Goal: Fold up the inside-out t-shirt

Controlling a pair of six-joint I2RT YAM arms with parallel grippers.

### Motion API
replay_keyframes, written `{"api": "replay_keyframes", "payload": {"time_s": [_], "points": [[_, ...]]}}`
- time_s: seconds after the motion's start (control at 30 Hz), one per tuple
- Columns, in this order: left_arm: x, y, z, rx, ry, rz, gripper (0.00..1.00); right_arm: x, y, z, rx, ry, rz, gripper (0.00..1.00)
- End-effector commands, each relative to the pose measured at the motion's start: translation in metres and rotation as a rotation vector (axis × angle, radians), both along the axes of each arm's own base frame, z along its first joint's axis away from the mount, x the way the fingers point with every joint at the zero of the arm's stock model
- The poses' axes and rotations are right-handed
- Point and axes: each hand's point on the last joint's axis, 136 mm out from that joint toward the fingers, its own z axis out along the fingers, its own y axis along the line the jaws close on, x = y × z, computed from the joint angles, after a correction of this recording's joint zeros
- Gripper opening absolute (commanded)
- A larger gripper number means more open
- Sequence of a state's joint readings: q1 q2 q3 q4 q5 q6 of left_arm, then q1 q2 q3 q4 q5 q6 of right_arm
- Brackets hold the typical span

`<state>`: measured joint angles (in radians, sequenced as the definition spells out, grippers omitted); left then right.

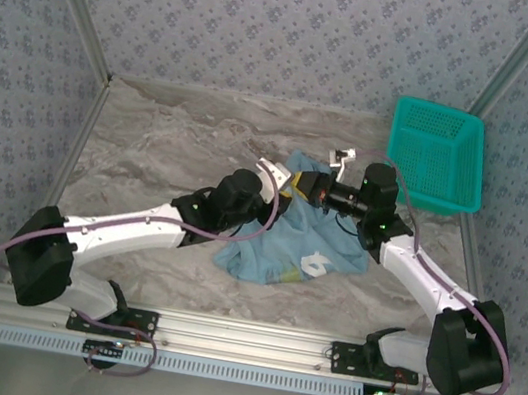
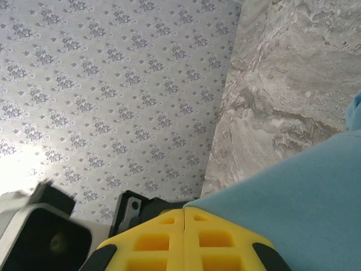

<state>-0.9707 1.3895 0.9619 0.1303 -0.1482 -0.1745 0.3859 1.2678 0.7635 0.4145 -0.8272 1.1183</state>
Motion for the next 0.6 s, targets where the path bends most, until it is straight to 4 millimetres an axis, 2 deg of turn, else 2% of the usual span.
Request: {"api": "replay_keyframes", "payload": {"time_s": [0.0,0.07,0.13,0.23,0.33,0.47,0.57], "points": [[-0.011,0.0,0.036,-0.096,-0.062,-0.062,0.0,0.007,-0.005,-0.005,-0.037,0.005,-0.045,0.0],[-0.014,0.006,0.041,-0.141,-0.044,-0.077,0.0,0.009,-0.009,-0.008,-0.099,-0.012,-0.069,0.0],[-0.014,0.015,0.044,-0.197,-0.012,-0.073,0.0,0.006,-0.016,-0.012,-0.188,-0.045,-0.083,0.12],[-0.011,0.03,0.047,-0.295,0.049,-0.066,0.0,0.0,-0.034,-0.006,-0.352,-0.187,-0.119,0.3],[-0.008,0.041,0.049,-0.366,0.102,-0.055,0.0,-0.019,-0.044,-0.011,-0.51,-0.342,-0.107,0.36],[-0.011,0.045,0.054,-0.414,0.135,-0.063,0.0,-0.04,-0.041,-0.031,-0.609,-0.462,-0.071,0.44],[-0.014,0.045,0.058,-0.427,0.145,-0.077,0.0,-0.04,-0.032,-0.047,-0.671,-0.496,-0.049,0.56]]}}
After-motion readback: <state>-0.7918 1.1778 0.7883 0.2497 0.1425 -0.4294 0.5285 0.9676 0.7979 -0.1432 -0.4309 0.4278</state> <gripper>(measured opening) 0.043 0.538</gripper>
